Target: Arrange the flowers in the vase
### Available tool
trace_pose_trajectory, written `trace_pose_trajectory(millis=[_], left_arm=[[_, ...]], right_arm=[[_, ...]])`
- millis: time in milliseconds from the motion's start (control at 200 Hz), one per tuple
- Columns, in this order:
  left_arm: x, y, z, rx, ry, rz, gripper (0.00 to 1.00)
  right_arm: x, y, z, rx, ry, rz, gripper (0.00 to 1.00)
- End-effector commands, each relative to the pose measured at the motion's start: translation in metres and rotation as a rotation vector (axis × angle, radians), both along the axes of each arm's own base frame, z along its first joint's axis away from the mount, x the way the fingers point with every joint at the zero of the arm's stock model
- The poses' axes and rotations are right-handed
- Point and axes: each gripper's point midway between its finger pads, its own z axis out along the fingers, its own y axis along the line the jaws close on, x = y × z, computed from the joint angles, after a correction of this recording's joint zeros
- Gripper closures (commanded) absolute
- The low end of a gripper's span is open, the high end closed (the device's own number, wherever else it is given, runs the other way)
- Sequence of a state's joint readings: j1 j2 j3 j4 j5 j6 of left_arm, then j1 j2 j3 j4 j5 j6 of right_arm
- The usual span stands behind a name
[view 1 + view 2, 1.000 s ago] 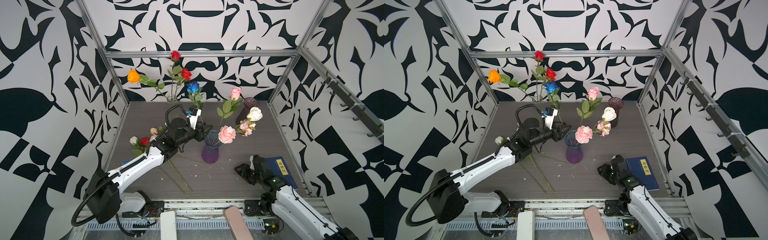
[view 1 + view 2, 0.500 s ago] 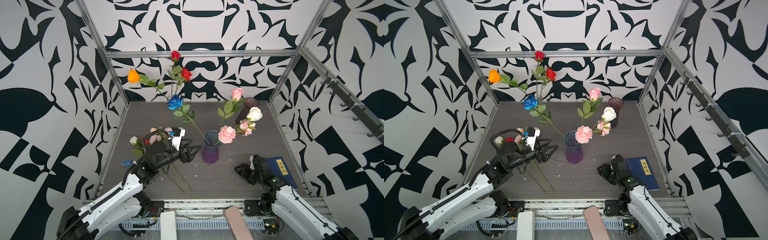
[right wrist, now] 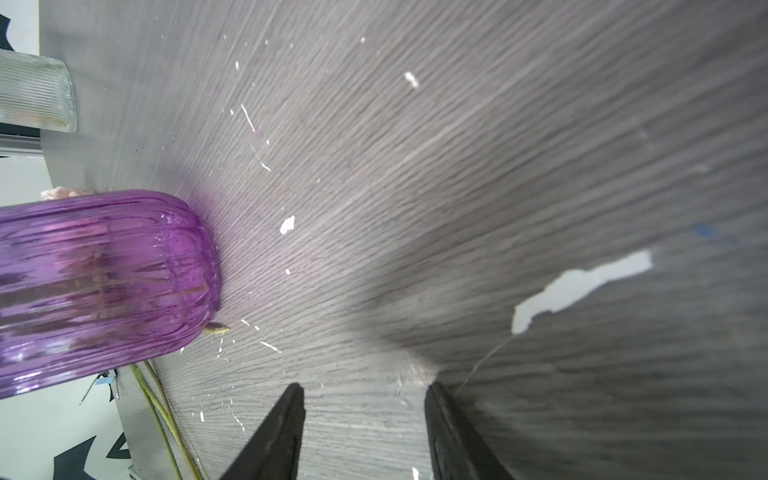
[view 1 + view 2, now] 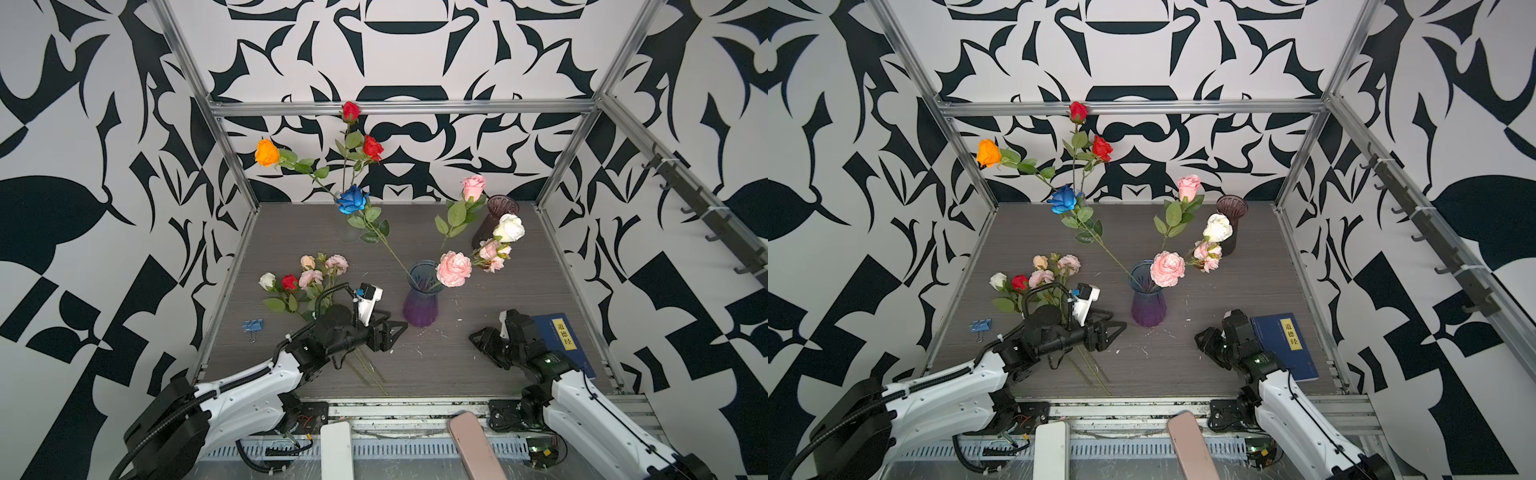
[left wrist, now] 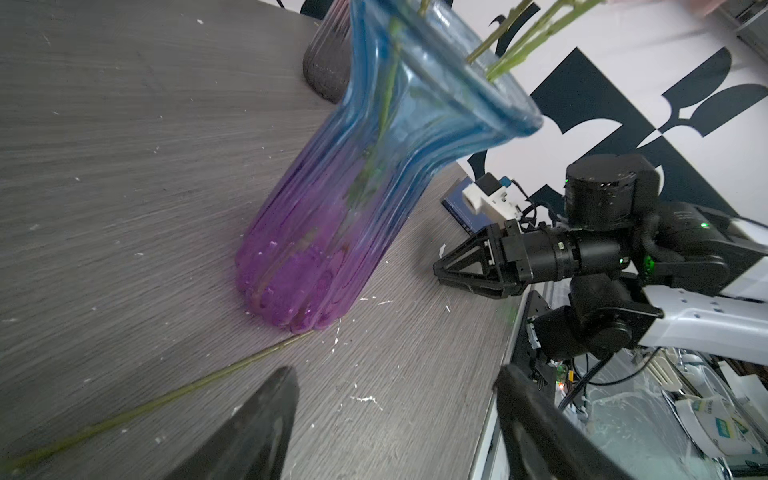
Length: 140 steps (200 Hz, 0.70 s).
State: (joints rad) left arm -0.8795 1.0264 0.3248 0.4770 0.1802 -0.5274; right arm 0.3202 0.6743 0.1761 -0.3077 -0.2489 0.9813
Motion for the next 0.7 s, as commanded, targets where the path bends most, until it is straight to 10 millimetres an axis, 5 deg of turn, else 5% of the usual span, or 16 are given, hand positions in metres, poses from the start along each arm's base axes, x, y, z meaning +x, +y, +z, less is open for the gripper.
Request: trace_pose_trajectory(millis=[0, 255, 360, 695], left_arm=[[0.009, -0.018, 0.032, -0.047, -0.113, 0.006, 0.21], [0.027, -0.032, 0.028, 0.034, -0.152, 0.048, 0.18], [0.032, -0.038, 0.028, 0.051, -0.162, 0.056, 0.0], [0.048, -0.062, 0.033, 0.078, -0.204, 0.043, 0.01]], right_arm=[[0.0, -0.002, -0.001, -0.002, 0.007, -0.01, 0.49], [0.0, -0.001, 0.0, -0.001, 0.003, -0.005, 0.49], [0.0, -0.001, 0.0, -0.001, 0.001, -0.006, 0.49], [0.0, -0.001, 0.001, 0.001, -0.001, -0.006, 0.49]])
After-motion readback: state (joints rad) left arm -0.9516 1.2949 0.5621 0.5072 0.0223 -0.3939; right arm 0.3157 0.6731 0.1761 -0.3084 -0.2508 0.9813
